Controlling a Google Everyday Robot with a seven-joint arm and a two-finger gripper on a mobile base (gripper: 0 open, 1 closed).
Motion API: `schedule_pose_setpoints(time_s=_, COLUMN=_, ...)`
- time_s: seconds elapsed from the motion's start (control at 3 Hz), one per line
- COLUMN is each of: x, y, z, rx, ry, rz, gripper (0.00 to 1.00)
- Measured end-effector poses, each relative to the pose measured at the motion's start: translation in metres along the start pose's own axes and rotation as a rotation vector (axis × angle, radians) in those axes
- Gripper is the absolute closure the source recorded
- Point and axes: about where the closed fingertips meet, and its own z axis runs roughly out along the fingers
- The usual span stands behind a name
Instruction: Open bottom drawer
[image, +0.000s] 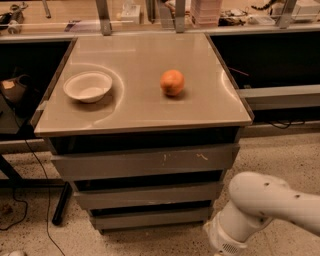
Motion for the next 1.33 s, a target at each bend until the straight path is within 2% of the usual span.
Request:
schedule_pose_setpoints(time_s=0.33, x=-0.005, y=-0.014, z=0.079, rx=-0.073, ry=-0.056, rz=0.035, gripper=0.0)
schedule_pose_setpoints(time_s=0.67, x=-0.004, y=-0.014, z=0.104, rx=-0.116, ry=-0.083, rz=0.054, gripper=0.0)
schedule_pose_setpoints(time_s=1.0, x=-0.004, y=-0.013, z=0.102, rx=-0.114, ry=-0.079, rz=0.052, gripper=0.0)
schedule_pose_setpoints(time_s=1.33, x=-0.011, y=-0.03, z=0.129, rx=-0.124, ry=-0.127, rz=0.05, gripper=0.0)
